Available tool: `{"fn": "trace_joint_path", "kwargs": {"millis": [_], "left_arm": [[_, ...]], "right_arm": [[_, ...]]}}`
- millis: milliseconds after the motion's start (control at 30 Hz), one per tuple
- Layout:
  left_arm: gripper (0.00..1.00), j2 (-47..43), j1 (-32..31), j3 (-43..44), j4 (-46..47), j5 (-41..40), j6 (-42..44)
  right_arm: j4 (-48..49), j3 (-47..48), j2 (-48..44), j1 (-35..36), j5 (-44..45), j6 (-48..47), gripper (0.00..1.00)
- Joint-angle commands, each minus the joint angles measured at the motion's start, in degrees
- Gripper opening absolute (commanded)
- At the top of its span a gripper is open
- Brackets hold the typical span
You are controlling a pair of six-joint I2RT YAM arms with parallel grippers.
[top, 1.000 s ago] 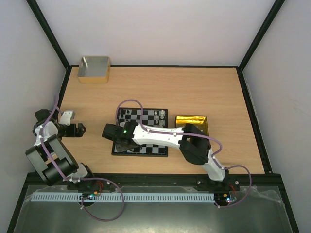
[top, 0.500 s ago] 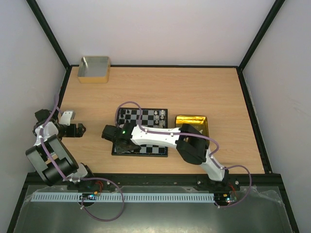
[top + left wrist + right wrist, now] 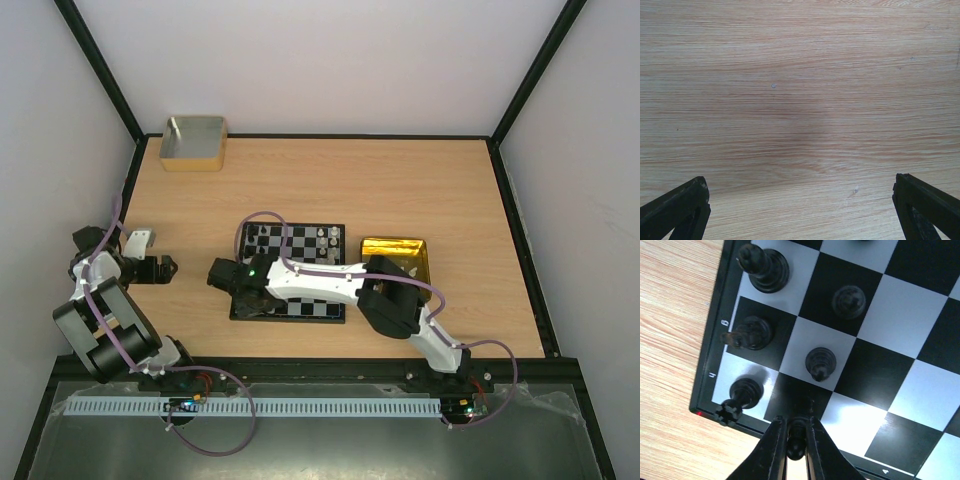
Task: Set up the chess pieces on the board
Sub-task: Place the chess piece on the chessboard.
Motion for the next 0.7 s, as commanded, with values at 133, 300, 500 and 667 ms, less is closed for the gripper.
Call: {"fn": "trace_joint_path", "kwargs": {"millis": [133,300,500,667], "left_arm": [[0.99,-0.4,-0.1,-0.9,0.0,1.2,-0.1],[0.99,-0.3,-0.1,-1.1,0.2,1.2,-0.1],[1.00,-0.1,-0.1,-1.2,0.3,1.3,0.0],[0.99,0.2,-0.1,-1.2,0.4,1.4,0.0]], "right_arm": [[-0.7,3.0,2.1,0.4,0.4,-0.7,0.12],[-0.9,3.5,2.6,0.4,0.5,-0.9,0.13],[-1.9,4.0,2.0,0.4,1.2,-1.0,0.17],[-3.5,4.0,0.0,0.4,2.4,-0.7,0.19]]}}
